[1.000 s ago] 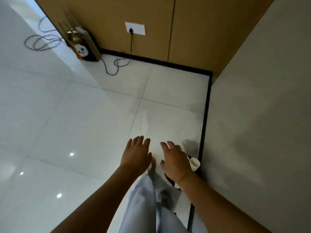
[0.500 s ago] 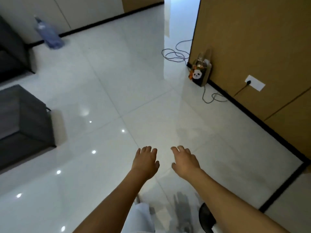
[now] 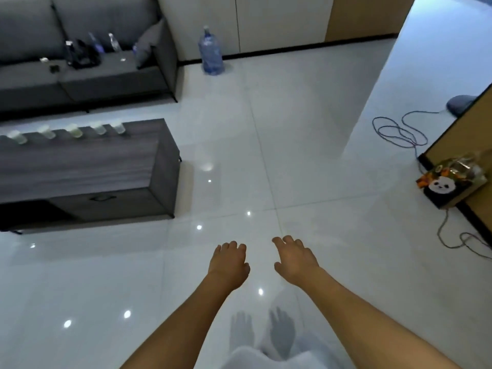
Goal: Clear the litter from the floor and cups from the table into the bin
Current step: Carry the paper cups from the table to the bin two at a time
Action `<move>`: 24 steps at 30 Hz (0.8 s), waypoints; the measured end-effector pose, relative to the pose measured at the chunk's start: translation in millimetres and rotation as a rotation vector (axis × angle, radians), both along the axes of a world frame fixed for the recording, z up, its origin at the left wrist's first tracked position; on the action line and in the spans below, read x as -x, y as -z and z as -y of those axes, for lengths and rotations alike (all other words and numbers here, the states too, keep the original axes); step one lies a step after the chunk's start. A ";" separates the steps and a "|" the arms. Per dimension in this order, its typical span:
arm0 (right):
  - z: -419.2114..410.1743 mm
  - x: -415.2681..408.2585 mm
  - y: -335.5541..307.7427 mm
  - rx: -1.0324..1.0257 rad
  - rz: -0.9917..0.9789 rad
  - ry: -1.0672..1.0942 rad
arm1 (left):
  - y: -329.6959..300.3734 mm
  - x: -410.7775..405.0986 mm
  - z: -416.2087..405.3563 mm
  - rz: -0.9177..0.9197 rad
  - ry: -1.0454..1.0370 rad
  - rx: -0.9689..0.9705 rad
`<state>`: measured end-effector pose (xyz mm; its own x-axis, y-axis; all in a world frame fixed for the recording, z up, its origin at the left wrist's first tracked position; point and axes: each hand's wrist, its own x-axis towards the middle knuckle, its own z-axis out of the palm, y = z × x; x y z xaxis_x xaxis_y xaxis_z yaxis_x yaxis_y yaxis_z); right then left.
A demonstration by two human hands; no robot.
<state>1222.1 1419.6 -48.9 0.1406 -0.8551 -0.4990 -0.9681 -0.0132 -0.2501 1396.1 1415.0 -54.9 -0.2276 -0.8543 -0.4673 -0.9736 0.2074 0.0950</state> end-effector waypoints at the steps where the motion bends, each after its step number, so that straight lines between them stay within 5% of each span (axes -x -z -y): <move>1: 16.1 -7.7 -0.9 0.000 0.001 -0.017 | -1.3 -7.8 13.4 0.002 -0.017 0.002; 24: 561.6 -112.1 3.8 0.024 0.009 -0.349 | 4.6 -114.5 495.6 -0.135 -0.521 0.008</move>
